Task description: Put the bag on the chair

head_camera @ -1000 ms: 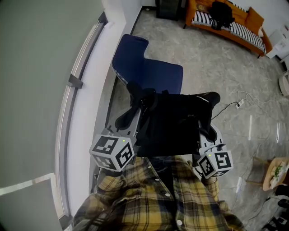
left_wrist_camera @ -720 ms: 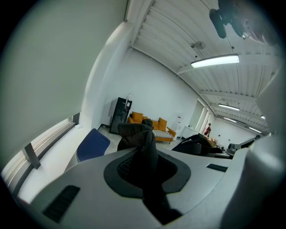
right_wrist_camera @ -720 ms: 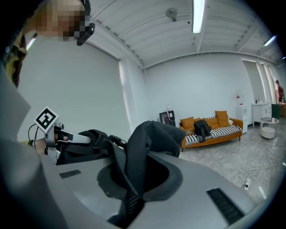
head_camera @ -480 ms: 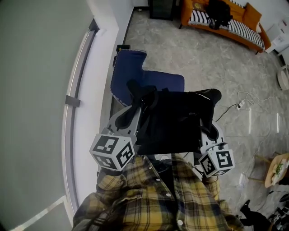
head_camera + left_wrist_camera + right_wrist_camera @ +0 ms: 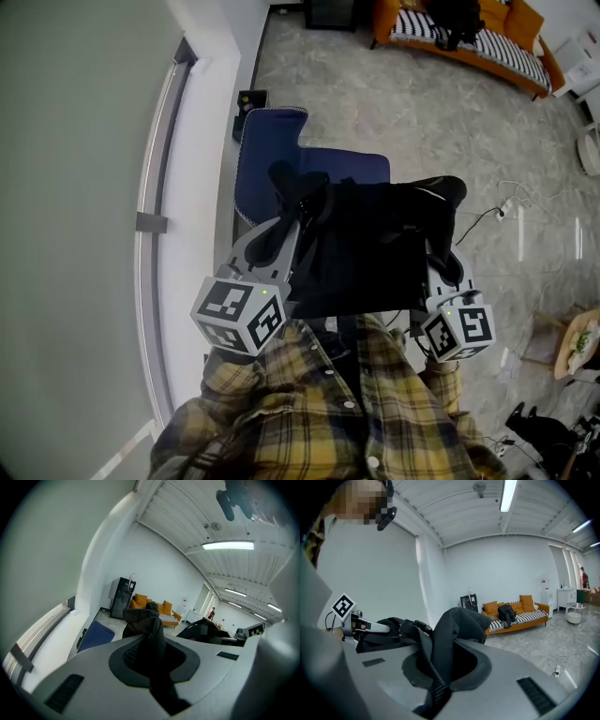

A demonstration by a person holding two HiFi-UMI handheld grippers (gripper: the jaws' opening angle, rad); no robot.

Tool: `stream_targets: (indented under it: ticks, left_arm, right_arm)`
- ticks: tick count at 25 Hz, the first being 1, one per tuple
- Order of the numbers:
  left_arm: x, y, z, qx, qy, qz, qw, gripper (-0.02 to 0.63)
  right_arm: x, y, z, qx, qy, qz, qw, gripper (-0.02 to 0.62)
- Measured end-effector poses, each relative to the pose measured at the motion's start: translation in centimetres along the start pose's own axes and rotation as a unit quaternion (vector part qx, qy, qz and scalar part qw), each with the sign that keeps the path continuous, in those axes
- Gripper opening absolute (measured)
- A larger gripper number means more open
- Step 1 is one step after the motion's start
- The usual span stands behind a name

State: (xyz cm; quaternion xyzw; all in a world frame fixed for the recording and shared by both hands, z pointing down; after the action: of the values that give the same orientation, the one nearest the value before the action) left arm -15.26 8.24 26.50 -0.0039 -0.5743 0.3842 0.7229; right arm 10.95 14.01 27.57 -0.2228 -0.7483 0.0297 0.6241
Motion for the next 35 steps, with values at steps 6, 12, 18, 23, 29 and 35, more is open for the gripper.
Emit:
stream_targets:
  ticks: [6, 12, 18, 23, 29, 35]
  left_arm:
    - [0.3, -1.6, 1.1, 0.000, 0.008, 0.017, 0.9998, 0.051]
    - [0.2, -4.0, 1.5, -0.014, 0.017, 0.034, 0.9992, 0.052]
    - [-2.0, -7.9, 0.9, -0.036, 0.015, 0.033, 0.9987, 0.052]
    - [-4.2, -11.0, 0.5, -0.058, 0.015, 0.025, 0.9979, 0.052]
    - [-5.3, -13.3, 0.5, -0.081, 0.022, 0.010, 0.9964, 0.051]
    - [-6.0, -14.3, 1.4, -0.093, 0.025, 0.008, 0.9953, 0.052]
  right_arm:
    - [0.6, -1.7, -0.8, 0.006, -0.007, 0.017, 1.000, 0.035]
    - [0.5, -3.6, -2.4, 0.004, -0.007, 0.032, 0.999, 0.035]
    - [-0.9, -6.5, -5.7, -0.007, -0.012, 0.040, 0.999, 0.035]
    - [-2.9, -9.5, -8.6, -0.027, -0.015, 0.044, 0.999, 0.035]
    - [-4.2, -12.4, -11.0, -0.054, -0.009, 0.043, 0.998, 0.035]
    - [-4.7, -14.5, -11.4, -0.067, -0.008, 0.050, 0.996, 0.035]
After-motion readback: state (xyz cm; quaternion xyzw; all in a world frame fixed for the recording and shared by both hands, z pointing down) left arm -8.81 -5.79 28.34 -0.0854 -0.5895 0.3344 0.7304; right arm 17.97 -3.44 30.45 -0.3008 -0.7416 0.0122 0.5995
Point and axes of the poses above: the fingertips, and each gripper's own axes: y backward along the fingers, z to its left, x out of its underside, the point moved 5 cm from there along y, backward along the fingers, and after that the axes turned 4 degrees about -x, right-handed, at the moved point
